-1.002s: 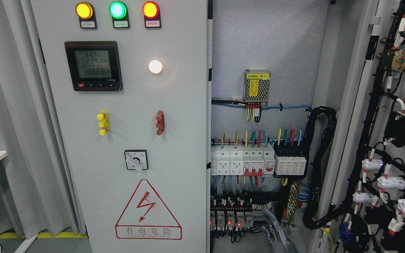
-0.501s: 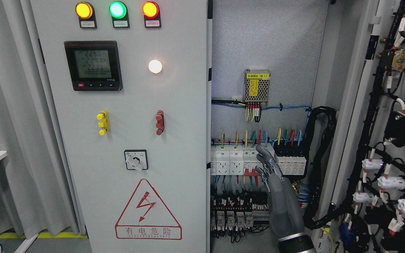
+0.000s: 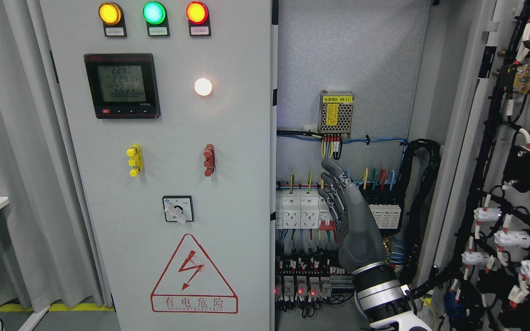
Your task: Open door with both hands
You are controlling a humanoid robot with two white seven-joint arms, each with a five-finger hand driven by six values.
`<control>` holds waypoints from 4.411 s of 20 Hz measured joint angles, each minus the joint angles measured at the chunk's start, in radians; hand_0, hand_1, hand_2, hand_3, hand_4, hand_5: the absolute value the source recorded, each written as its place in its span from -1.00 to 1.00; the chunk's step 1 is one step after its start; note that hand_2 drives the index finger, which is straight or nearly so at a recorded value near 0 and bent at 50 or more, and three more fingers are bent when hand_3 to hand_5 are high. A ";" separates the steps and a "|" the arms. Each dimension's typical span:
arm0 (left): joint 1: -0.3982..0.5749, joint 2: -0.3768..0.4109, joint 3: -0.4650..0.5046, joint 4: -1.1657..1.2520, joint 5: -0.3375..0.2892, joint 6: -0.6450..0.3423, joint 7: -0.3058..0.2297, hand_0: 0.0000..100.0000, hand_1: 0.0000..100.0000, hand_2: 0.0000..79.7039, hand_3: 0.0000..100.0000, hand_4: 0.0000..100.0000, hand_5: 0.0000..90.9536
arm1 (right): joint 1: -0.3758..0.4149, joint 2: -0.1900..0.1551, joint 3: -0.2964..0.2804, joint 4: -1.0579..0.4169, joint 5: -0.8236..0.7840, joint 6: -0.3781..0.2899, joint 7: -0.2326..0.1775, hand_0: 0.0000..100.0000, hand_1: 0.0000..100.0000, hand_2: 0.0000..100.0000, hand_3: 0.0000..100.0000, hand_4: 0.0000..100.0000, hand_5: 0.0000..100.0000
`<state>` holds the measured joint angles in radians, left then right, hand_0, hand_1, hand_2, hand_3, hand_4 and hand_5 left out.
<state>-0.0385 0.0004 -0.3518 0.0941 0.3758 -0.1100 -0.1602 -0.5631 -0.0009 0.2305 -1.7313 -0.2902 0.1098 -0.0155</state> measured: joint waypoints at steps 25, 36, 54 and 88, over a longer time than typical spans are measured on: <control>-0.003 0.000 0.001 -0.001 0.007 -0.007 0.001 -0.41 -1.00 -0.93 -0.94 -0.93 -1.00 | -0.257 0.001 0.058 0.282 -0.107 0.169 0.103 -0.56 -1.00 -1.00 -1.00 -1.00 -1.00; -0.003 0.000 0.001 -0.003 0.003 -0.002 0.000 -0.41 -1.00 -0.93 -0.94 -0.93 -1.00 | -0.286 0.001 0.067 0.313 -0.129 0.168 0.138 -0.56 -1.00 -1.00 -1.00 -1.00 -1.00; -0.003 0.000 0.001 -0.004 0.000 -0.005 0.002 -0.41 -1.00 -0.93 -0.94 -0.93 -1.00 | -0.286 0.001 0.043 0.326 -0.138 0.124 0.258 -0.56 -1.00 -1.00 -1.00 -1.00 -1.00; -0.003 0.000 0.001 -0.004 0.000 -0.007 0.006 -0.41 -1.00 -0.93 -0.94 -0.93 -1.00 | -0.275 0.001 -0.004 0.348 -0.206 0.110 0.379 -0.56 -1.00 -1.00 -1.00 -1.00 -1.00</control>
<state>-0.0414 0.0000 -0.3504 0.0904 0.3759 -0.1165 -0.1543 -0.8384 0.0000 0.2260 -1.3828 -0.4962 0.2193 0.3634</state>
